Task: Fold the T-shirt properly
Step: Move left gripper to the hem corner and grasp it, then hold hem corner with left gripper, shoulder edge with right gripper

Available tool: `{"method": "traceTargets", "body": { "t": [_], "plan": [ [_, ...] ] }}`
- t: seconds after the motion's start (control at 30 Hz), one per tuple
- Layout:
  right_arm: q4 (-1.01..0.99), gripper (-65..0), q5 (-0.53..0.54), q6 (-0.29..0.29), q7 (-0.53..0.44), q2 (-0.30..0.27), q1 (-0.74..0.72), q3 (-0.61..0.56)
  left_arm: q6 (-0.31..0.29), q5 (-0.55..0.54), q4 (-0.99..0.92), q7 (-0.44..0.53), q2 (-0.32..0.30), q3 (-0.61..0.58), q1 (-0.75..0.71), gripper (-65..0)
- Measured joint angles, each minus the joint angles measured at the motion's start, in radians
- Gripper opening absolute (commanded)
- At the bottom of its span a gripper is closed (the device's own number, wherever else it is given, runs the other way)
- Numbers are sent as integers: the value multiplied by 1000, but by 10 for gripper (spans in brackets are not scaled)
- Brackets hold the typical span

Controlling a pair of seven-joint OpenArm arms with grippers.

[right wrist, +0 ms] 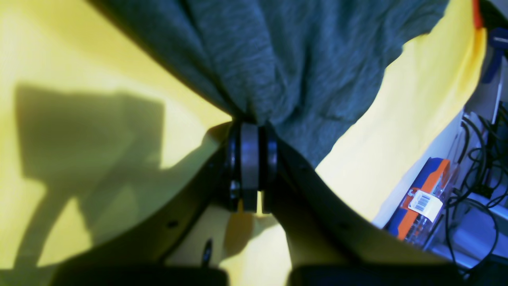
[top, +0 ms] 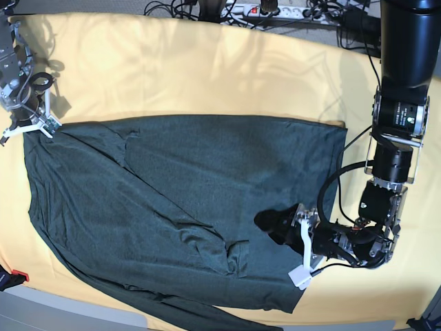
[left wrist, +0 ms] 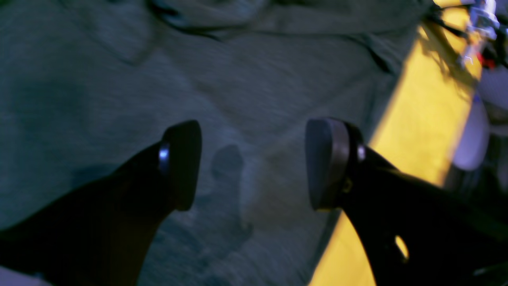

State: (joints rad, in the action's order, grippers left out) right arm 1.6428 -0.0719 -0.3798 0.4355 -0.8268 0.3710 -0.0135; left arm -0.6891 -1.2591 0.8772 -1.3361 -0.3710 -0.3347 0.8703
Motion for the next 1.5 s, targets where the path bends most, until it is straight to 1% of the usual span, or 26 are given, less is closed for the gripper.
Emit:
{"method": "traceTargets", "body": {
  "t": [0.03,0.07,0.13,0.2,0.33,0.4,0.53,0.63,0.7,0.77,0.87,0.93,0.97,1.07,1.17,1.4,1.5],
  "plan": [
    [3,-650,1,-1,7,-6,0,0,0,-53,21,-53,-7,-3,0,-233],
    [4,-650,1,-1,16,-10,0,0,-2,-102,46,-73,-18,-9,0,-235],
    [3,-650,47,3,21,-18,1,-1,-2,-211,103,-56,-48,-33,0,-248],
    [3,-650,73,3,28,-19,1,-1,-3,-205,178,-63,-89,-85,8,-261],
    [4,-650,79,3,29,-19,0,-2,-3,-200,366,-71,-187,-213,-3,-260],
    [4,-650,80,3,28,-19,1,-2,-3,-200,484,-68,-241,-257,-19,-260],
    [5,-650,79,3,29,-19,0,-2,-3,-211,722,-67,-354,-293,-64,-260],
    [5,-650,80,3,43,-19,0,-2,-4,-196,836,-63,-432,-293,-108,-260],
    [5,-650,82,4,48,-20,0,-3,-4,-121,880,-61,-478,-293,-145,-260],
    [5,-650,83,14,49,-19,0,-3,-4,-39,911,-68,-512,-293,-186,-260],
    [5,-650,84,18,51,-19,1,-3,-4,76,946,-59,-549,-294,-246,-260],
    [5,-650,84,18,51,-20,0,-3,-5,172,964,-56,-571,-293,-284,-260],
    [5,-650,84,18,51,-20,0,-3,-5,230,972,-35,-583,-293,-302,-260],
    [5,-650,84,19,56,-19,0,-3,-5,398,986,74,-610,-293,-350,-260],
    [5,-650,84,19,56,-20,0,-3,-5,553,990,165,-613,-293,-396,-260],
    [5,-650,84,26,66,-20,0,-3,-5,796,990,333,-613,-295,-486,-260],
    [5,-650,84,49,74,-19,1,-3,-5,849,990,399,-613,-300,-513,-260]
  ]
}}
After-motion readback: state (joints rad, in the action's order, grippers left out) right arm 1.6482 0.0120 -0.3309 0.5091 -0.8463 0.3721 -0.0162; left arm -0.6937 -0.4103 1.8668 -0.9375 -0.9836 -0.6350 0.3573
